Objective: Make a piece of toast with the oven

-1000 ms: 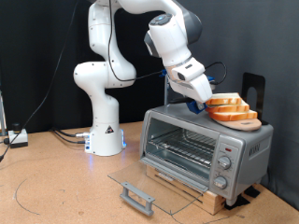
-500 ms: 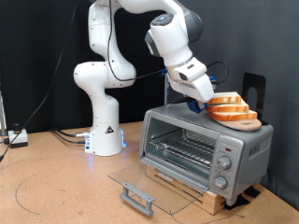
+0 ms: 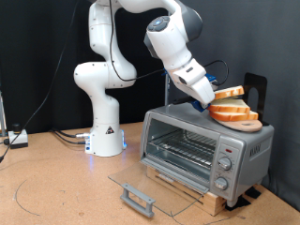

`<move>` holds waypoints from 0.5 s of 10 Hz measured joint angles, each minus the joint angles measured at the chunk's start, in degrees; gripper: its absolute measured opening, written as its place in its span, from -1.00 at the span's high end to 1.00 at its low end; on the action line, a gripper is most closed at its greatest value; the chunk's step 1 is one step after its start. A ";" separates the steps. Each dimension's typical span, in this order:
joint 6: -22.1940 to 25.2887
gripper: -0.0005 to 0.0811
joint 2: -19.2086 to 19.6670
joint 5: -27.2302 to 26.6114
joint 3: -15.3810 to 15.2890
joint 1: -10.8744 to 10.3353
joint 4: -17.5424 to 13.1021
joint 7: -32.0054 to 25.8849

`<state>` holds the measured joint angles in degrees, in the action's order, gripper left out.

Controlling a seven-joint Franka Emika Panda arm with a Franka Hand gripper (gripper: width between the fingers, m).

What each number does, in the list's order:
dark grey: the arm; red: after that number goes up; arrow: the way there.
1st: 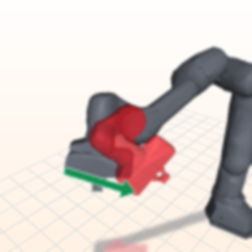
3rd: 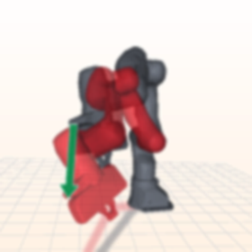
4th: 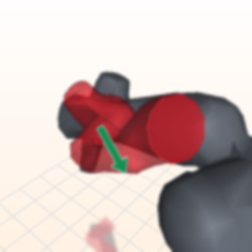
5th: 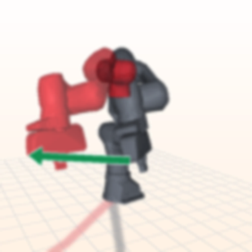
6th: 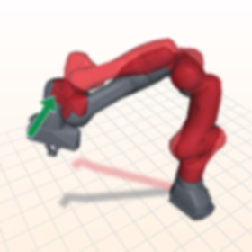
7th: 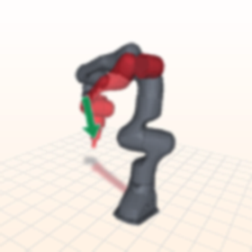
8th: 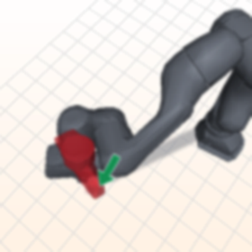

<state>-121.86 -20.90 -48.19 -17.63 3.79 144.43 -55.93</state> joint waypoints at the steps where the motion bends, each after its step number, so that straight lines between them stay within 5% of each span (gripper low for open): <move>1: 0.05 0.01 0.32 -0.09 0.21 0.00 -0.15 -0.05; 5: -0.02 0.01 1.49 -0.59 1.12 0.14 -1.05 -0.05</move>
<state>-121.87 -19.40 -48.78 -16.51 3.93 143.37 -55.98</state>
